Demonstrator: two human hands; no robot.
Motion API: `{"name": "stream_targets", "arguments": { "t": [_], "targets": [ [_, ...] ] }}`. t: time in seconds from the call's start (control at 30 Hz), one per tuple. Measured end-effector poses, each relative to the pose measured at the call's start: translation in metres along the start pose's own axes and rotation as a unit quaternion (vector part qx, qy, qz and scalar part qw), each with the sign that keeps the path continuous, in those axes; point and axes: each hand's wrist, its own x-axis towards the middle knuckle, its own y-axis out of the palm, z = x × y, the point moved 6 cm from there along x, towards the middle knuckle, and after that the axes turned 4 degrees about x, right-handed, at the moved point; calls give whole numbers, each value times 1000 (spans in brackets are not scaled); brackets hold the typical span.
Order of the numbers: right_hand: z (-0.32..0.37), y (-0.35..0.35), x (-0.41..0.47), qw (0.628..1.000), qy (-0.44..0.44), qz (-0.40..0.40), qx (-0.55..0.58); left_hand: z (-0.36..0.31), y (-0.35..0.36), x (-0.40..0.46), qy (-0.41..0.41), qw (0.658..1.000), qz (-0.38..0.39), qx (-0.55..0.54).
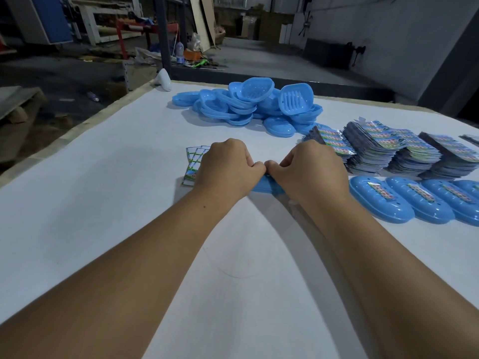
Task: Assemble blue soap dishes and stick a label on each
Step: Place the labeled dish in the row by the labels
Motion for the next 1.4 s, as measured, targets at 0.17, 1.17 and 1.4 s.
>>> {"name": "stream_targets", "arguments": {
  "t": [0.17, 1.17, 1.4],
  "targets": [
    [-3, -1, 1, 1000, 7, 6, 21, 4, 0, 3, -7, 1000, -7, -12],
    [-64, -29, -17, 983, 62, 150, -90, 9, -19, -3, 8, 993, -26, -113],
    [-75, -33, -18, 972, 101, 174, -121, 7, -25, -9, 25, 994, -17, -109]
  ]
}}
